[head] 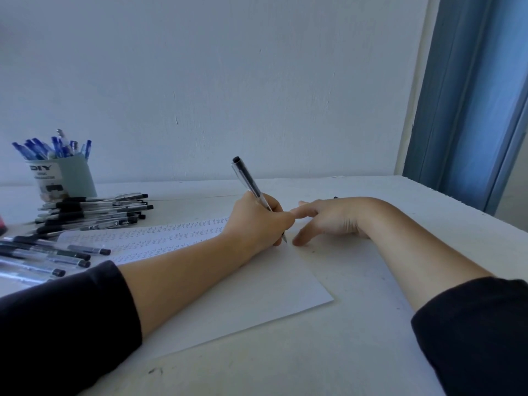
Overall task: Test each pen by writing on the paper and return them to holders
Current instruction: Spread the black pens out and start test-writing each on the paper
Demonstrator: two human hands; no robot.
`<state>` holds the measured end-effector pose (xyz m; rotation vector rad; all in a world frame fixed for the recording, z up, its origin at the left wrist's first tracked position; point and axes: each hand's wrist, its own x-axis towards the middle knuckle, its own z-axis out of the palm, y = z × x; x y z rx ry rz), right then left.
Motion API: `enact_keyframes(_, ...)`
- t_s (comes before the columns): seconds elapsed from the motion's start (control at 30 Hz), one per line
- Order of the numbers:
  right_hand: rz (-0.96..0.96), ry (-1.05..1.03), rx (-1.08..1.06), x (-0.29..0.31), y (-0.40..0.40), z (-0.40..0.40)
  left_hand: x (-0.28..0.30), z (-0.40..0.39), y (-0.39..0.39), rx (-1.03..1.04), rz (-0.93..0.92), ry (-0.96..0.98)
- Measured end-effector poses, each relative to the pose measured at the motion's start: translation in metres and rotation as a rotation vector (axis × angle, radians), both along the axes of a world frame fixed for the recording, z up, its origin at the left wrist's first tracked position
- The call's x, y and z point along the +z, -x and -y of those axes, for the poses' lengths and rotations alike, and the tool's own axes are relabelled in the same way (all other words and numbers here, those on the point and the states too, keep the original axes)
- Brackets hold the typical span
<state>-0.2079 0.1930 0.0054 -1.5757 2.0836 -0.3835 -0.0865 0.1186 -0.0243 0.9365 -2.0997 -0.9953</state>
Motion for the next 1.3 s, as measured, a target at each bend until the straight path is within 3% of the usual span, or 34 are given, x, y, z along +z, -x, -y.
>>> enact_keyframes(1.3, -0.006, -0.004, 0.023, -0.0008, 0.0008, 0.0020, -0.0013, -0.0027, -0.0006, -0.041, -0.027, 0.020)
